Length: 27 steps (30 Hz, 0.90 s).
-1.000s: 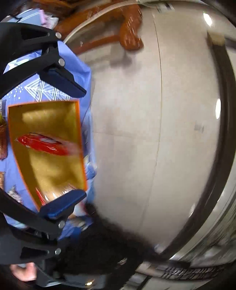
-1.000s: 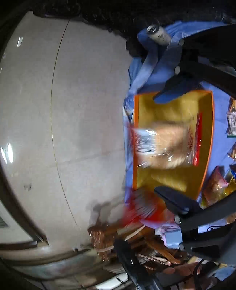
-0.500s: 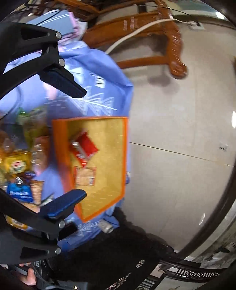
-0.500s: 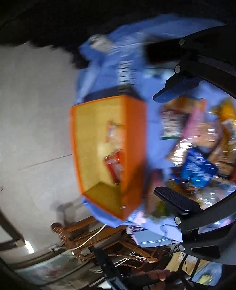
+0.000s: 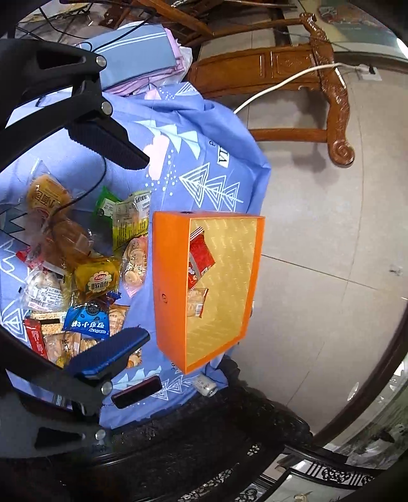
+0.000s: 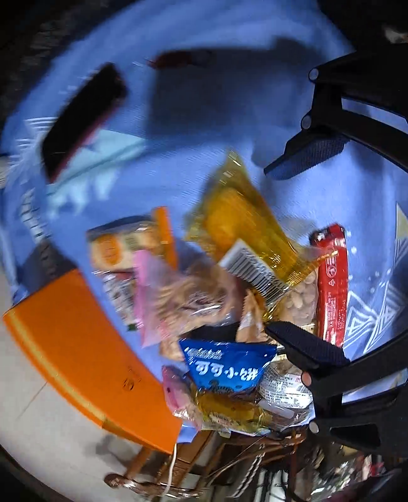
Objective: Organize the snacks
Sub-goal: 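Lower the right gripper to the pile and grasp the yellow cake pack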
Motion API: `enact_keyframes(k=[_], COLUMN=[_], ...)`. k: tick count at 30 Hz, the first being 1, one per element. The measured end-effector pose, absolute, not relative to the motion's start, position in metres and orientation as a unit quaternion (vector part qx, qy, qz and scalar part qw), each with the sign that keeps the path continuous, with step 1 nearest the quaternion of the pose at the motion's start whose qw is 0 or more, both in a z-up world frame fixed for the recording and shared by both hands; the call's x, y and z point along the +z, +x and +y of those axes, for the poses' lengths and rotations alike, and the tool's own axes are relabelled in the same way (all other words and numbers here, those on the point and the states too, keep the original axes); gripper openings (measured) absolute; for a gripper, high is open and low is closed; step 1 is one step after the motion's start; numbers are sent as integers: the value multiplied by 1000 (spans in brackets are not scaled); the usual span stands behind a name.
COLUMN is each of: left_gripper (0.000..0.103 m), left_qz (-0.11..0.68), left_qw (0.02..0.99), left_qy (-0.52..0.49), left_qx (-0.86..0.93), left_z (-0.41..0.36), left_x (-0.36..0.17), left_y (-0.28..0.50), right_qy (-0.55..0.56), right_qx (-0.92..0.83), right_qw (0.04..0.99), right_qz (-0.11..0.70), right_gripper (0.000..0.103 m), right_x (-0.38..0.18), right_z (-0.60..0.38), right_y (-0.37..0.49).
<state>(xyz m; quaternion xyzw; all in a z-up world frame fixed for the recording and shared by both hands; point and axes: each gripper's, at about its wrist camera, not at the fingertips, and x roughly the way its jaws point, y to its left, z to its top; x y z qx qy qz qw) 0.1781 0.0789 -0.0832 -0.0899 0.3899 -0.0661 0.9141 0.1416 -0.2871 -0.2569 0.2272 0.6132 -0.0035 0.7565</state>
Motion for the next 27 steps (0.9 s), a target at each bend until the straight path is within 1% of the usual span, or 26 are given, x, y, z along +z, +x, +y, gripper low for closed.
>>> enact_keyframes(k=[3, 7, 8, 9, 10, 12, 13, 15, 19, 20, 23, 25, 26, 27], left_gripper=[99, 99, 99, 99, 99, 99, 99, 99, 99, 99, 99, 99, 99, 99], left_qz=[383, 391, 391, 392, 394, 397, 401, 415, 441, 447, 462, 463, 466, 468], left_qw=[917, 914, 914, 914, 913, 911, 910, 904, 892, 889, 881, 880, 879, 878], left_qy=[-92, -94, -96, -99, -101, -103, -101, -93, -82, -79, -70, -64, -61, -59], left_qx=[-58, -45, -42, -39, -36, -37, -39, -44, -59, -62, -74, -79, -83, -84], left_z=[83, 90, 93, 95, 97, 97, 95, 89, 72, 67, 53, 46, 43, 40], left_x=[-77, -79, -80, -81, -83, -89, -93, -105, -127, -132, -143, -146, -148, -148], left_y=[166, 154, 153, 152, 150, 149, 150, 152, 160, 162, 170, 173, 175, 176], right_qy=[247, 240, 237, 232, 229, 227, 230, 225, 199, 194, 185, 186, 196, 220], right_qx=[1, -5, -6, -9, -11, -13, -9, 0, 16, 18, 24, 29, 32, 36], right_qw=[746, 752, 753, 756, 758, 762, 763, 766, 784, 786, 794, 795, 792, 783], right_qz=[618, 614, 613, 613, 611, 606, 604, 602, 588, 586, 579, 577, 577, 581], right_gripper=[77, 73, 70, 64, 61, 43, 40, 28, 20, 15, 12, 11, 12, 15], right_x=[-269, -269, -268, -267, -267, -267, -267, -265, -254, -252, -246, -246, -249, -253], right_z=[-280, -274, -272, -272, -274, -279, -281, -283, -281, -279, -277, -277, -279, -284], right_y=[144, 149, 149, 148, 148, 145, 143, 140, 132, 131, 129, 129, 129, 130])
